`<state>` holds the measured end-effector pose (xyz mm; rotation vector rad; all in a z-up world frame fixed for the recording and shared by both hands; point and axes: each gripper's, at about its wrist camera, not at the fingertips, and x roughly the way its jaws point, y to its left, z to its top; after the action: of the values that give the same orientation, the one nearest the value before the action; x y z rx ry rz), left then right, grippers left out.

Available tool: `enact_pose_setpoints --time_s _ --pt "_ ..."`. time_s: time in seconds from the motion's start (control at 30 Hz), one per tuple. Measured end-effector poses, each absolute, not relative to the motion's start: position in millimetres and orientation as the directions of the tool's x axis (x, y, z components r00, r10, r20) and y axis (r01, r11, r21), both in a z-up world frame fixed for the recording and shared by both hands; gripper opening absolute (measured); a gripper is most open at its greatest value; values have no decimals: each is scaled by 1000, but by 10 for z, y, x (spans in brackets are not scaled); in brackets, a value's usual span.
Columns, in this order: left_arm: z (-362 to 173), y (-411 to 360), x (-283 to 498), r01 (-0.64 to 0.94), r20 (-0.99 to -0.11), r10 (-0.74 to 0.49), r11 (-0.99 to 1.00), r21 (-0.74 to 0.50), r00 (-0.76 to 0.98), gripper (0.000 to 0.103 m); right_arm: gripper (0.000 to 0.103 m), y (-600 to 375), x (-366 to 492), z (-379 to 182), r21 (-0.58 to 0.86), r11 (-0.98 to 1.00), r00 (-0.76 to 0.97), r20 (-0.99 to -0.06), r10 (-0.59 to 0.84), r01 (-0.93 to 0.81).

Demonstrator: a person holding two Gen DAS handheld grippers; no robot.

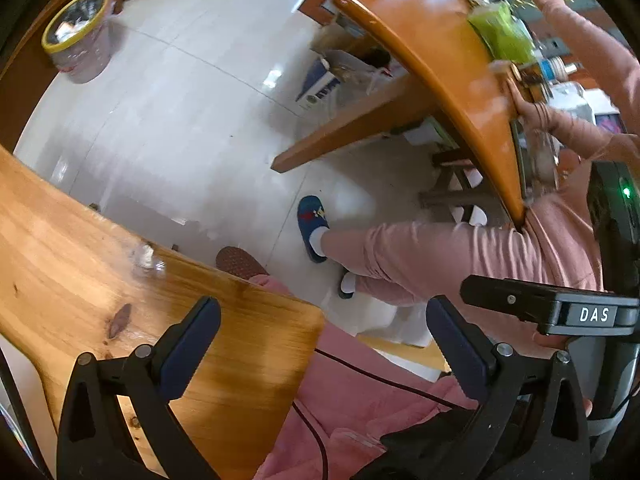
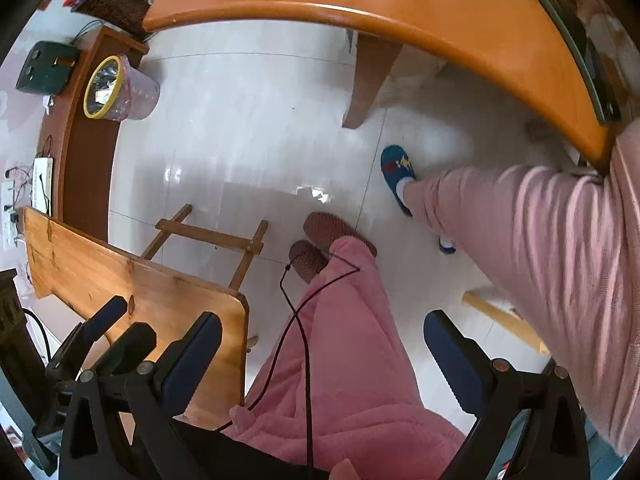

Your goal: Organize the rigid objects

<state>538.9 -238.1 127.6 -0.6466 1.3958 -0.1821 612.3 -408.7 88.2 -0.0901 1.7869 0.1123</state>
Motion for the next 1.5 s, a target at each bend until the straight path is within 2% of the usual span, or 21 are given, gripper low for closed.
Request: enact_pose_setpoints --time_s 0.23,0.63,0.67,0.77,0.8,0.9,1.07,1.5 --pt "1391 -2530 5506 -164 -859 -473 848 -505 196 102 101 -4153 6167 930 34 994 -205 -979 13 -100" --pt "1424 -2634 5715 -140 -881 -438 875 -464 181 102 101 -4227 6296 790 69 993 -278 -960 41 -91" --pt "1421 -2627 5711 -144 -882 -435 876 -461 181 102 99 -4216 6297 773 71 993 -285 -958 41 -95" --pt "1416 -2483 5618 -193 -880 -433 863 -468 197 102 70 -3957 6273 870 66 975 -243 -970 13 -212" --pt "1411 -2418 5582 -220 -878 -431 854 -472 207 103 68 -3807 6258 928 41 959 -206 -978 -19 -281" --pt "1431 -2121 5396 -329 -878 -404 818 -472 255 103 68 -3401 6148 989 14 886 -166 -984 -71 -464" --pt "1538 -1888 5007 -409 -876 -353 783 -469 327 103 70 -3076 5812 865 64 814 -255 -961 -105 -577" --pt "1727 -1969 4455 -414 -851 -309 770 -485 424 103 70 -3070 5448 768 168 806 -383 -921 -77 -568"
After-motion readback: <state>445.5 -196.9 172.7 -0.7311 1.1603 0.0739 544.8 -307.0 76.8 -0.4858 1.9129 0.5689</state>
